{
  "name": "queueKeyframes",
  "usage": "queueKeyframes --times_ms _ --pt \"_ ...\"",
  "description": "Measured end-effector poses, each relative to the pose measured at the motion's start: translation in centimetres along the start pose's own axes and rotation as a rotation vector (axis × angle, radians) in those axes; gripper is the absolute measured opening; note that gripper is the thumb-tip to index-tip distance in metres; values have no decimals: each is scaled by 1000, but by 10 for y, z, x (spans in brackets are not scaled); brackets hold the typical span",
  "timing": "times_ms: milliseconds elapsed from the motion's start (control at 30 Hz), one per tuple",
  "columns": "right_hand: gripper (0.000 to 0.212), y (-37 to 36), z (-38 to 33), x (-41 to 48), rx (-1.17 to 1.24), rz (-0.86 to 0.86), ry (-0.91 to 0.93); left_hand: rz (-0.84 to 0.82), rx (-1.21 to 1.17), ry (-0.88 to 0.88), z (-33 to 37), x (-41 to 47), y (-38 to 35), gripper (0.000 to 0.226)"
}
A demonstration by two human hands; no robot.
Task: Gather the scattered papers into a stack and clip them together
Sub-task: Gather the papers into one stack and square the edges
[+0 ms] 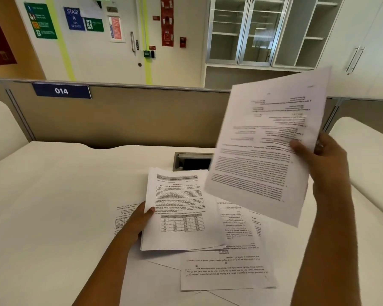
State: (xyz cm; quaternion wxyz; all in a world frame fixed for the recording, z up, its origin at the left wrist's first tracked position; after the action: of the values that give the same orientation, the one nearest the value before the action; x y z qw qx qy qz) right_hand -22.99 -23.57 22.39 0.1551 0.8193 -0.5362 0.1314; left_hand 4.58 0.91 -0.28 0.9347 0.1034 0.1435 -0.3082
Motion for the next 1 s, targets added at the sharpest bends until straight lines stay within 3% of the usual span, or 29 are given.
queueKeyframes --times_ms 200,333,433,533,633,733,833,900,1000 --pt "35 -67 53 9 -168 -124 -89 -26 -2 -32 -5 4 3 38" --pt "38 -118 98 -9 -264 -228 -146 -35 -23 -47 -75 79 30 67" --pt "41 -149 132 -28 -405 -318 -241 40 -109 44 -44 47 22 84" --pt "52 -171 163 -46 -539 -425 -301 16 -146 143 -4 3 5 64" --pt "53 -180 176 -61 -695 -492 -258 -9 -116 65 4 -6 -1 46" --pt "54 -177 177 -66 -754 -454 -239 12 -70 -18 3 -10 -2 40" --pt "66 -163 178 -62 -678 -334 -335 72 -86 -64 6 -16 -2 40" --pt "73 -151 175 -58 -474 -289 -428 77 -121 -107 9 -23 -3 40" --pt "63 -139 159 -59 -116 -330 -467 63 -184 -211 21 -34 -8 36"
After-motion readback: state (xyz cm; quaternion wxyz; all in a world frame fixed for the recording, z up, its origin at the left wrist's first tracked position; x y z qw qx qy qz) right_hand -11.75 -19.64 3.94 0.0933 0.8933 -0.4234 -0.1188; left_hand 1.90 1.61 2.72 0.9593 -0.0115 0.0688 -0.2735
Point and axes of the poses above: each hand's wrist, its own x-axis towards the middle knuckle, its own y-axis out of the back of the hand, z = x × y, the point moved 2 cm from there along x, towards the middle knuckle, and after that the axes turned 3 degrees about -x, right-handed, at the moved point
